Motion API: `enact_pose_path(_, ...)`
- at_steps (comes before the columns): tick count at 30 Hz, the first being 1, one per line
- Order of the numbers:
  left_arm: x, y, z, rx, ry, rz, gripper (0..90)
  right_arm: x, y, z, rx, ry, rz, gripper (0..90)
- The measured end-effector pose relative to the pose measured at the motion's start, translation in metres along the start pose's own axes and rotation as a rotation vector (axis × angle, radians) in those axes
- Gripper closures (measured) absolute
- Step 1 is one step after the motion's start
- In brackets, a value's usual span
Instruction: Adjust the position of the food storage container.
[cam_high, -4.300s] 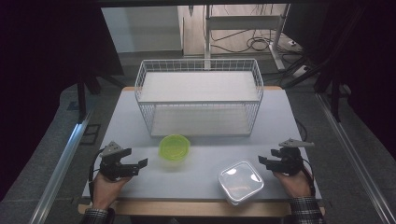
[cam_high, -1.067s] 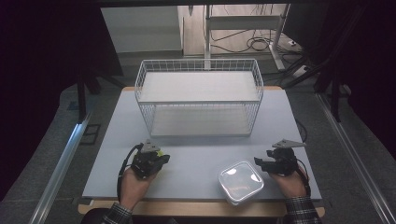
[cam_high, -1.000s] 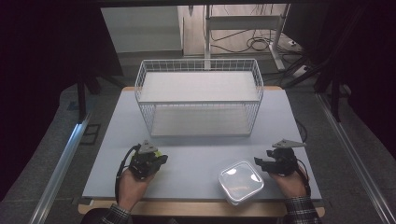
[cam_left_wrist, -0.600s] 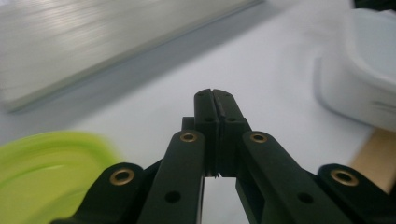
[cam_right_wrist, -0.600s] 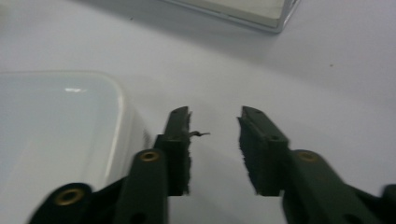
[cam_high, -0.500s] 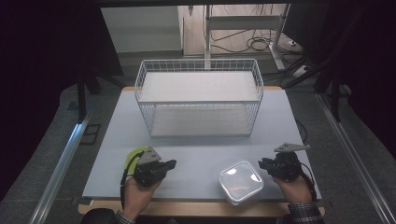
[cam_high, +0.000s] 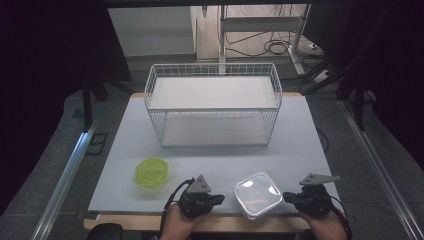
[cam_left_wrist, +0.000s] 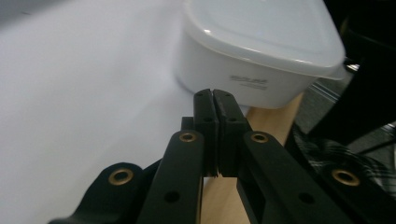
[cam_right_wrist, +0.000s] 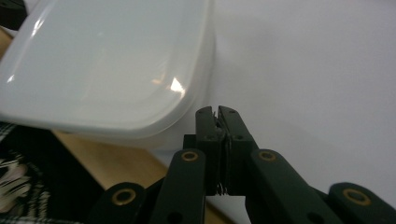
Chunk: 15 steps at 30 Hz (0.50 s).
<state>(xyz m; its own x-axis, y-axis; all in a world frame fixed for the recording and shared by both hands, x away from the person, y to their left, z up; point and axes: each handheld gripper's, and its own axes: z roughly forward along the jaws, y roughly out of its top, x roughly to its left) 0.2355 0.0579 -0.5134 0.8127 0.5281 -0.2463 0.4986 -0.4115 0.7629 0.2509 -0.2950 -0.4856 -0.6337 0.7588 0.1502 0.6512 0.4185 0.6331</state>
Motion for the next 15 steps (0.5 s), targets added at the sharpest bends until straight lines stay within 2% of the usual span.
enact_pose_path(2,-0.004,0.001,0.006,0.014,-0.013,0.008,89.0,0.003,-0.002,0.001,0.006,0.019,0.002,87.1)
enact_pose_path(5,-0.007,0.003,0.01,0.022,-0.029,0.008,88.2,0.007,-0.001,0.002,0.017,0.009,0.008,86.9)
enact_pose_path(10,-0.005,0.003,0.014,0.042,-0.014,0.006,87.4,0.016,0.002,0.009,0.008,0.052,0.022,85.2)
enact_pose_path(12,0.001,0.001,0.011,0.041,-0.005,-0.019,87.5,0.019,0.005,0.013,0.01,0.04,0.018,85.3)
enact_pose_path(15,0.009,-0.001,0.008,0.036,0.015,-0.049,87.7,0.023,0.01,0.018,0.009,0.053,0.017,86.5)
